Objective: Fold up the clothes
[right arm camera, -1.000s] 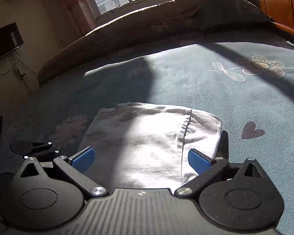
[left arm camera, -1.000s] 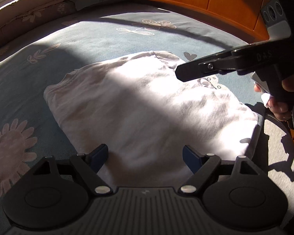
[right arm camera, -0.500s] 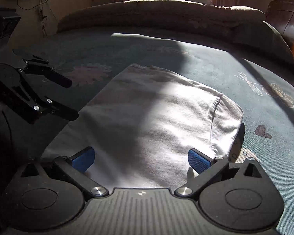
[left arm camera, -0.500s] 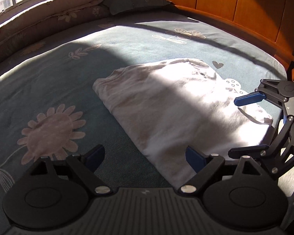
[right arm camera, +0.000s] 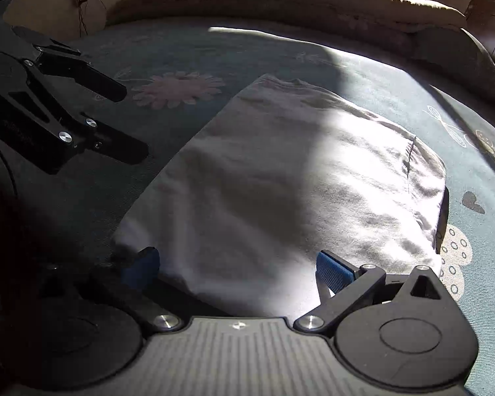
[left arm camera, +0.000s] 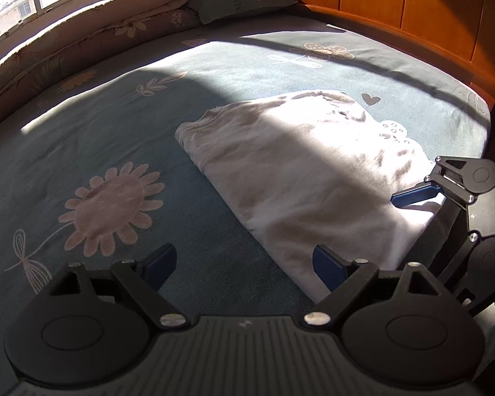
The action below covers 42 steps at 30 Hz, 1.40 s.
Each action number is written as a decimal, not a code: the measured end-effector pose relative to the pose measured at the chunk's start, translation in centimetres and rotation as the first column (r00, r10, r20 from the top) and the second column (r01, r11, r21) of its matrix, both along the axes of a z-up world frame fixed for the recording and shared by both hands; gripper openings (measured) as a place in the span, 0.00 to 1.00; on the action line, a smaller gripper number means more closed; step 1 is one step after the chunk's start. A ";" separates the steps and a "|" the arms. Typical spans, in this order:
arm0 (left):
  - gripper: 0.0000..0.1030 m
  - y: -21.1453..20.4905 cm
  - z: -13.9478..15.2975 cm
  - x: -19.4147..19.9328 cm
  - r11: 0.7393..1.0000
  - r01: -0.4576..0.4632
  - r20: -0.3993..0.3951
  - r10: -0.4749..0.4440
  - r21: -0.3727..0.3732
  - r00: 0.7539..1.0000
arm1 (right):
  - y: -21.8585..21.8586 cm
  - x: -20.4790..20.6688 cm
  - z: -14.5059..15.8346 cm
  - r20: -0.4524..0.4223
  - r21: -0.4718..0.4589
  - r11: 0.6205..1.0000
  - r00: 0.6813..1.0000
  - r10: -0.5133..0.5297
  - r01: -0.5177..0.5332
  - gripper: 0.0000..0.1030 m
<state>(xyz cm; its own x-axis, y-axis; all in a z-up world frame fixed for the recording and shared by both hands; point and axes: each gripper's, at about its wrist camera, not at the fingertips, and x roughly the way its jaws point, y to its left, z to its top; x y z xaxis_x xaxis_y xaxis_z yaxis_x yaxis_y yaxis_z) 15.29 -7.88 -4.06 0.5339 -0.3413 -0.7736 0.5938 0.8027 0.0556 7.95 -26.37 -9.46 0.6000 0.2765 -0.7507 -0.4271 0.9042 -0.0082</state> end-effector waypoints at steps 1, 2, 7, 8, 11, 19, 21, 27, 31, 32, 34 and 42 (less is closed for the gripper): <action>0.87 0.1 -0.1 0.2 1.000 0.003 -0.013 -0.003 -0.017 1.000 | -0.3 -0.6 -0.1 -0.001 -0.005 1.000 1.000 0.009 -0.009 1.00; 0.87 0.2 -0.1 0.3 0.999 0.005 -0.027 -0.006 -0.034 1.000 | -0.6 -1.1 -0.2 -0.001 -0.005 1.000 1.000 0.015 -0.015 1.00; 0.87 -1.9 -0.1 2.4 0.996 0.039 -0.041 -0.042 -0.077 0.998 | -4.0 0.3 2.2 0.050 0.109 0.991 0.995 -0.087 0.082 1.00; 0.87 -2.5 0.1 2.8 0.996 0.042 -0.035 -0.045 -0.081 0.998 | -4.5 1.2 2.5 0.061 0.122 0.987 0.992 -0.114 0.106 1.00; 0.87 -3.8 0.7 4.2 0.987 0.052 -0.051 -0.060 -0.149 0.997 | -5.5 4.0 2.4 0.060 0.155 0.978 0.986 -0.153 0.142 1.00; 0.88 -7.0 -0.9 9.0 0.965 0.075 -0.119 -0.107 -0.252 0.987 | -7.0 4.5 -0.7 0.019 0.240 0.949 0.976 -0.215 0.204 1.00; 0.88 -7.6 -1.9 10.9 0.971 0.047 -0.128 -0.079 -0.234 0.989 | -6.9 4.7 -0.7 0.012 0.242 0.943 0.971 -0.238 0.228 1.00; 0.88 -7.8 -3.5 13.2 0.986 -0.020 -0.114 0.001 -0.164 0.994 | -6.7 4.9 -0.8 0.025 0.249 0.940 0.969 -0.247 0.233 1.00; 0.88 -7.0 -1.5 11.0 0.974 -0.020 -0.121 -0.008 -0.224 0.993 | -7.0 4.5 -0.9 0.042 0.273 0.935 0.968 -0.248 0.228 1.00; 0.88 -6.4 -1.0 10.3 0.961 -0.020 -0.146 -0.021 -0.276 0.989 | -7.0 4.5 -1.0 0.047 0.276 0.934 0.968 -0.249 0.227 1.00; 0.89 -5.6 -1.0 9.1 0.936 -0.035 -0.207 -0.041 -0.350 0.977 | -6.9 4.5 -1.1 0.056 0.277 0.934 0.967 -0.250 0.225 1.00; 0.90 -3.4 -2.4 6.7 0.905 -0.168 -0.340 0.028 -0.392 0.940 | -6.5 4.6 -0.2 0.039 0.261 0.938 0.968 -0.247 0.228 1.00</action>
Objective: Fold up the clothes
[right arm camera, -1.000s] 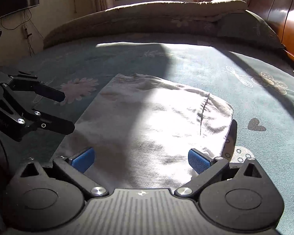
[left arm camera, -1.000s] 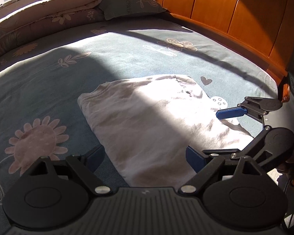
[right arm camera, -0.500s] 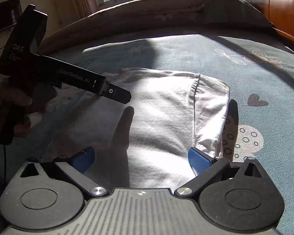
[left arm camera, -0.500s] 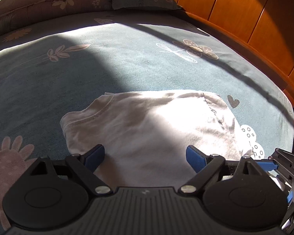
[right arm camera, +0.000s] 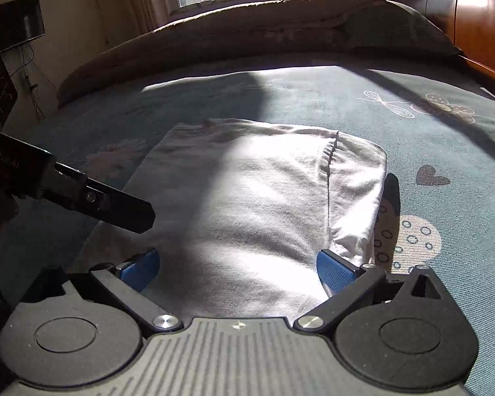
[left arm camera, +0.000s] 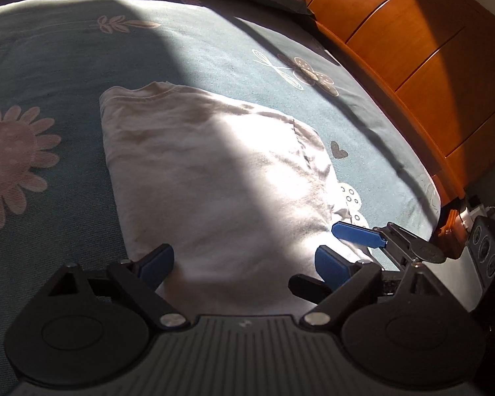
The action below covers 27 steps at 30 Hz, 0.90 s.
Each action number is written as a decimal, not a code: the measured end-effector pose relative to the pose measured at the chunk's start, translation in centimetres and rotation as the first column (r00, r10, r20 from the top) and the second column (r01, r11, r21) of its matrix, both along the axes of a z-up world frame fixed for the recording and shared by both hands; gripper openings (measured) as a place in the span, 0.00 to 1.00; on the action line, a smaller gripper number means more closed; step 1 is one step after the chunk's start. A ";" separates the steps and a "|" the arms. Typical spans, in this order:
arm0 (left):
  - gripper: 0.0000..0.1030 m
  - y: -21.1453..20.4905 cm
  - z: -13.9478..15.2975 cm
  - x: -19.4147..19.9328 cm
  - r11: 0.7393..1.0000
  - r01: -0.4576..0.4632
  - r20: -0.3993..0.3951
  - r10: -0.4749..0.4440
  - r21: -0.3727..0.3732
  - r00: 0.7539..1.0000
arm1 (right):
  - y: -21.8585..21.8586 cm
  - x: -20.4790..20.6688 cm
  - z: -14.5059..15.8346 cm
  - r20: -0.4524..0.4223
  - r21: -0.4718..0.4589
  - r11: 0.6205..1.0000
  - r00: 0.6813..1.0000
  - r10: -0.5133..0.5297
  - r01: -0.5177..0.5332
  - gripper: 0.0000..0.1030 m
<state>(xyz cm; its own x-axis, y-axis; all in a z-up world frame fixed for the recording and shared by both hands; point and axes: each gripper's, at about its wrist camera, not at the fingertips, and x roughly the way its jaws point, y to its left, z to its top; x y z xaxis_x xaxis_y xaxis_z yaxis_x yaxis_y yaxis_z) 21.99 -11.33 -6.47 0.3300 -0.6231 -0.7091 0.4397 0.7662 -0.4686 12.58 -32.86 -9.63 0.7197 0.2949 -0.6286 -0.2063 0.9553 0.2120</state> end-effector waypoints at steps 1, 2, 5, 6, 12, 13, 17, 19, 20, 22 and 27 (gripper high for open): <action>0.90 0.5 0.4 0.0 1.000 -0.012 -0.002 0.012 -0.024 1.000 | 0.0 0.0 0.4 -0.007 0.014 1.000 1.000 -0.002 0.002 1.00; 0.90 0.9 0.9 0.0 0.999 -0.025 -0.005 0.024 -0.049 1.000 | 0.1 -0.1 1.0 0.008 0.037 0.999 1.000 0.008 -0.008 1.00; 0.90 1.9 2.1 0.1 0.996 -0.055 0.009 0.055 -0.067 0.998 | 1.7 -0.2 2.3 0.082 0.031 0.996 0.994 0.078 -0.081 1.00; 0.90 2.1 2.3 0.1 0.996 -0.066 0.017 0.067 -0.053 0.998 | 2.4 0.0 2.5 0.090 0.024 0.993 0.990 0.111 -0.114 1.00; 0.90 3.2 1.8 0.0 0.994 -0.105 -0.003 0.105 -0.036 0.995 | 5.3 2.2 0.0 -0.007 -0.017 0.980 0.980 0.199 -0.199 1.00; 0.90 3.4 1.6 0.1 0.993 -0.111 -0.007 0.111 -0.045 0.994 | 5.2 1.9 0.1 -0.005 -0.018 0.979 0.980 0.201 -0.201 1.00; 0.90 4.2 0.8 0.8 0.987 -0.140 -0.037 0.138 -0.079 0.990 | 3.3 0.8 1.4 -0.030 0.029 0.988 0.988 0.154 -0.153 1.00; 0.90 4.4 0.2 1.2 0.982 -0.161 -0.063 0.155 -0.103 0.986 | 1.2 0.1 2.1 -0.024 0.064 0.994 0.995 0.094 -0.092 1.00; 0.90 4.6 -0.1 1.5 0.978 -0.174 -0.078 0.166 -0.116 0.983 | 0.0 -0.1 2.4 -0.027 0.087 0.994 0.998 0.063 -0.060 1.00; 0.90 5.1 -0.9 1.9 0.964 -0.231 -0.113 0.217 -0.133 0.970 | -2.8 -0.1 2.5 -0.071 0.162 0.987 0.997 -0.005 0.016 1.00; 0.90 6.3 -3.5 2.7 0.932 -0.297 -0.258 0.241 -0.206 0.935 | -8.4 0.8 1.5 -0.197 0.299 0.941 0.975 -0.103 0.160 1.00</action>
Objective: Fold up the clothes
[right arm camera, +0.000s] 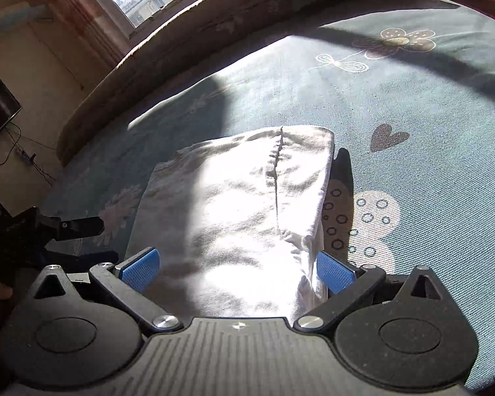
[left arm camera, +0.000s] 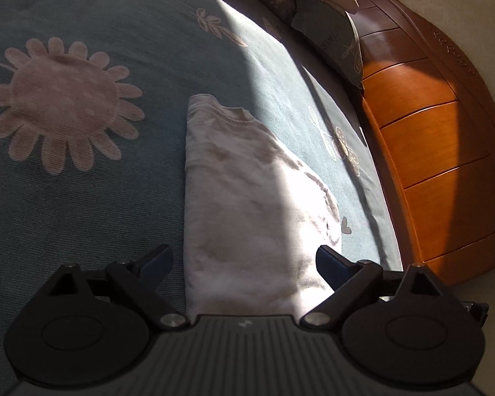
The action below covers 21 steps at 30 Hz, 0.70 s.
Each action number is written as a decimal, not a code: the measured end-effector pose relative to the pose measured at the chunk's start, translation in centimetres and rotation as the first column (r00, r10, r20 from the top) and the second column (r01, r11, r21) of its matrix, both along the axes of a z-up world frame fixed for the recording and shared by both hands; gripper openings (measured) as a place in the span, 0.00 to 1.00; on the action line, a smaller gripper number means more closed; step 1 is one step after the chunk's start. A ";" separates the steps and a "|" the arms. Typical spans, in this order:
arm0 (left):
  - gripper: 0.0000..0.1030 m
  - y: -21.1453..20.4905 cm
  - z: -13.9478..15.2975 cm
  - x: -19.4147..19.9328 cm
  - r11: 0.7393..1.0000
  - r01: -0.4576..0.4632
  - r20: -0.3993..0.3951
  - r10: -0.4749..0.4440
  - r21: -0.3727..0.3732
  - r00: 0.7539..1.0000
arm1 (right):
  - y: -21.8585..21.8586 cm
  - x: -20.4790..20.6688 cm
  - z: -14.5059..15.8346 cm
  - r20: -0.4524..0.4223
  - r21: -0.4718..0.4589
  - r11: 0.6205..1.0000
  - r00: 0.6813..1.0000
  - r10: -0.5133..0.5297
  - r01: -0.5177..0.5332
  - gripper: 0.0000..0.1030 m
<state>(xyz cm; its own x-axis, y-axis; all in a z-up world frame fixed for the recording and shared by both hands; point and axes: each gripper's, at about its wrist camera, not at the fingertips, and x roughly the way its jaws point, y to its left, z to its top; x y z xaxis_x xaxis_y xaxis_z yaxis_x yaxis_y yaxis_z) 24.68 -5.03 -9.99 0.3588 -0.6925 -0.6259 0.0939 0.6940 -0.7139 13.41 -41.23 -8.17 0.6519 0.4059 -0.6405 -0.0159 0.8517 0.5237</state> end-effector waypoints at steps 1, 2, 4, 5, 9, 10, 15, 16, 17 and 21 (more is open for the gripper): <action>0.90 -0.1 -0.4 0.1 1.000 0.006 -0.017 -0.006 -0.011 1.000 | -0.6 0.2 -0.3 -0.020 0.010 1.000 1.000 -0.015 0.015 1.00; 0.90 -0.2 -0.8 0.2 1.000 0.014 -0.031 -0.015 -0.018 0.999 | -1.2 0.6 -0.8 -0.041 0.029 0.999 0.999 -0.026 0.027 1.00; 0.91 -0.5 -1.4 0.7 0.999 0.030 -0.045 -0.032 -0.036 0.998 | -2.1 1.6 -1.9 -0.077 0.106 0.994 0.997 -0.025 0.033 1.00; 0.92 -0.6 -1.6 1.0 0.998 0.035 -0.048 -0.037 -0.048 0.998 | -2.6 2.0 -2.4 -0.084 0.154 0.988 0.996 -0.022 0.034 1.00; 0.95 -1.2 -2.1 2.5 0.995 0.050 -0.050 -0.054 -0.091 0.997 | -4.3 3.8 -3.8 -0.111 0.312 0.949 0.994 -0.010 0.044 1.00; 0.95 -1.3 -2.2 2.9 0.994 0.053 -0.049 -0.058 -0.100 0.997 | -4.5 4.2 -4.0 -0.115 0.340 0.939 0.993 -0.010 0.049 1.00; 0.98 -2.4 -2.4 4.7 0.992 0.067 -0.044 -0.072 -0.109 0.996 | -4.3 6.5 -4.0 -0.122 0.359 0.933 0.992 0.019 0.026 1.00; 0.98 -2.5 -2.4 4.8 0.992 0.069 -0.042 -0.074 -0.109 0.996 | -4.0 6.8 -3.8 -0.120 0.341 0.940 0.993 0.022 0.021 1.00; 0.99 -2.6 -2.4 4.8 0.991 0.072 -0.040 -0.077 -0.108 0.996 | -3.7 7.1 -3.7 -0.118 0.324 0.946 0.993 0.025 0.015 1.00; 0.99 -2.7 -2.4 4.9 0.990 0.085 -0.031 -0.089 -0.115 0.996 | -2.8 7.6 -3.4 -0.115 0.284 0.959 0.993 0.023 0.011 1.00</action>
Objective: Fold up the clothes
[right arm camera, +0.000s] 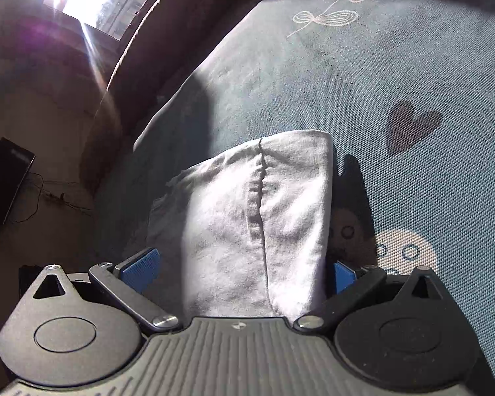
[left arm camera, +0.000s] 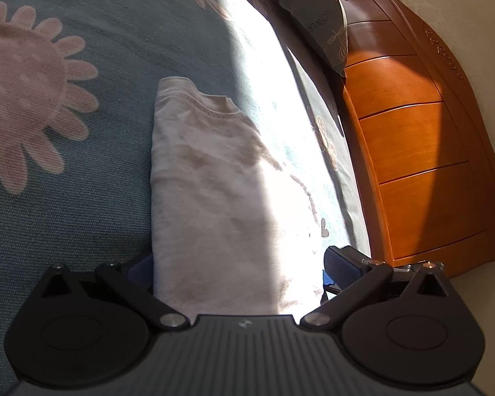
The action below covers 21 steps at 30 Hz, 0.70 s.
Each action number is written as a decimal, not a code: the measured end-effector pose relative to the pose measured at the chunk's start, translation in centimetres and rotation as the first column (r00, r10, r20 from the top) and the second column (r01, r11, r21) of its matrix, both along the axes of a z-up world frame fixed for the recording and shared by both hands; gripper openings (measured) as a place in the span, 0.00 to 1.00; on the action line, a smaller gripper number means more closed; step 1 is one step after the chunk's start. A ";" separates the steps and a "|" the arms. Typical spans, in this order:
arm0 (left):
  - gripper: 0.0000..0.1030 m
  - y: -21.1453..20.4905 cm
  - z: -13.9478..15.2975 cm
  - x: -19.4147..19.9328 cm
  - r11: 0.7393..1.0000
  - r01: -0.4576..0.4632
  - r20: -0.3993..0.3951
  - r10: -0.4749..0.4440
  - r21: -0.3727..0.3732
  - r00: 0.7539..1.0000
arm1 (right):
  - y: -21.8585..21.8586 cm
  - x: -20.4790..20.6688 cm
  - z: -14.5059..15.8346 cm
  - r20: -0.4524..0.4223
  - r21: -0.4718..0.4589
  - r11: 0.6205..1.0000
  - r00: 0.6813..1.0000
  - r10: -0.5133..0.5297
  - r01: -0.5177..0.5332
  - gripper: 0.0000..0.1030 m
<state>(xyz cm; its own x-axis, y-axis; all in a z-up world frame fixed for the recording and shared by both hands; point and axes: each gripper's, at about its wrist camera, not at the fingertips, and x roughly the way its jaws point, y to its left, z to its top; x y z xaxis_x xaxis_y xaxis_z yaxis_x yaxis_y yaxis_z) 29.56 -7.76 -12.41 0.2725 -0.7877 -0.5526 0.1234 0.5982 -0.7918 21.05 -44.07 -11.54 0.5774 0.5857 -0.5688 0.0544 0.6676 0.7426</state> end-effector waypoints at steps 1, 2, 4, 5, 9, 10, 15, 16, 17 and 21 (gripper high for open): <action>0.99 0.0 0.0 0.0 1.000 0.000 0.000 0.000 -0.002 1.000 | 0.1 0.1 0.0 0.001 -0.001 1.000 1.000 -0.002 0.002 1.00; 0.99 0.0 0.0 0.0 1.000 0.000 0.001 0.000 -0.001 1.000 | 0.2 0.2 0.0 0.002 -0.002 1.000 1.000 -0.004 0.004 1.00; 0.99 -0.1 0.0 0.0 1.000 0.001 0.002 -0.001 0.003 1.000 | 0.1 0.3 -0.1 0.002 -0.003 1.000 1.000 -0.005 0.005 1.00; 0.99 -0.1 0.1 0.0 1.000 0.001 0.003 -0.002 0.006 1.000 | 0.0 0.3 0.0 0.003 -0.003 1.000 1.000 -0.005 0.005 1.00; 0.99 -0.2 0.2 0.1 1.000 0.003 0.005 -0.003 0.013 1.000 | 0.0 0.3 -0.1 0.008 -0.003 1.000 1.000 -0.001 0.001 1.00; 0.99 -0.2 0.2 0.0 1.000 0.002 0.006 -0.003 0.015 1.000 | 0.0 0.3 -0.1 0.010 -0.003 1.000 1.000 0.000 0.000 1.00; 0.99 -0.1 0.3 -0.1 0.999 0.007 0.013 -0.007 0.032 1.000 | 0.3 0.7 -0.2 0.020 -0.018 1.000 1.000 0.009 -0.009 1.00; 0.99 -0.1 0.3 -0.1 0.999 0.008 0.013 -0.009 0.036 1.000 | 0.3 0.7 -0.2 0.022 -0.022 1.000 1.000 0.012 -0.011 1.00; 0.99 0.0 0.4 -0.2 0.999 0.010 0.013 -0.010 0.039 1.000 | 0.4 0.7 -0.1 0.024 -0.024 1.000 1.000 0.014 -0.014 1.00; 0.99 -0.1 0.5 -0.2 0.999 0.011 0.014 -0.012 0.050 1.000 | 0.5 0.7 -0.1 0.031 -0.032 0.999 0.999 0.021 -0.020 1.00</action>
